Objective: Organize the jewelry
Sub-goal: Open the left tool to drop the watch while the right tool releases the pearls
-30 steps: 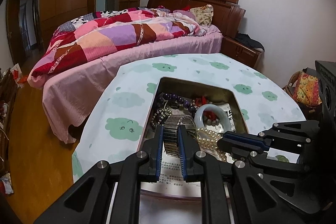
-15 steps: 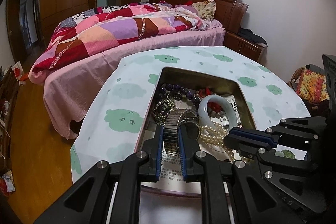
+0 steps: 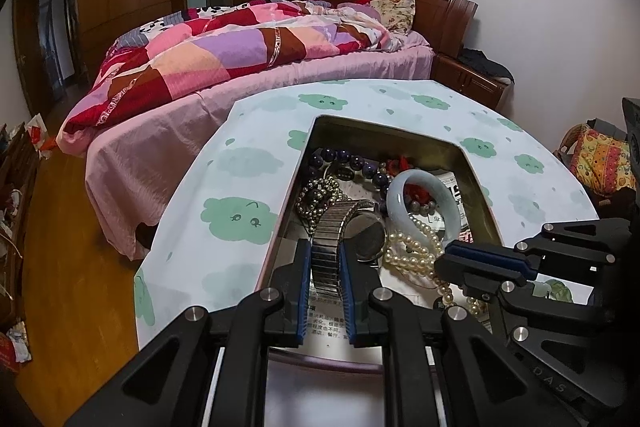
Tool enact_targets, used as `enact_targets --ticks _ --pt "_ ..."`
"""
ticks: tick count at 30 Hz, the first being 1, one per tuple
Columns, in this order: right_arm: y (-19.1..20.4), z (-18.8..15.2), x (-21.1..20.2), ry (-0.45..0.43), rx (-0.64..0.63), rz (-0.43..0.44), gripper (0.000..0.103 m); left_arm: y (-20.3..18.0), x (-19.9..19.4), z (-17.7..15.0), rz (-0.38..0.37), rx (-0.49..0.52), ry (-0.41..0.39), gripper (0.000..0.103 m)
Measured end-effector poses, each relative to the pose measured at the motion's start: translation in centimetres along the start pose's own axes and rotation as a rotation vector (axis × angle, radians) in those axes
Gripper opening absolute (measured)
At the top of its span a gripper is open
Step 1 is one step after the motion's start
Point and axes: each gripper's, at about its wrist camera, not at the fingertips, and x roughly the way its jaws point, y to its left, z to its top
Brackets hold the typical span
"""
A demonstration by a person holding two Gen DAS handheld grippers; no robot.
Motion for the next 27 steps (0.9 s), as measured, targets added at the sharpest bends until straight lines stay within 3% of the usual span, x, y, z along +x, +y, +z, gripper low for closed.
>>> enact_targets --ticks 27 --pt "-0.06 -0.36 0.63 0.021 -0.001 0.019 0.008 0.17 -0.92 0.03 0.014 -0.012 0.0 0.015"
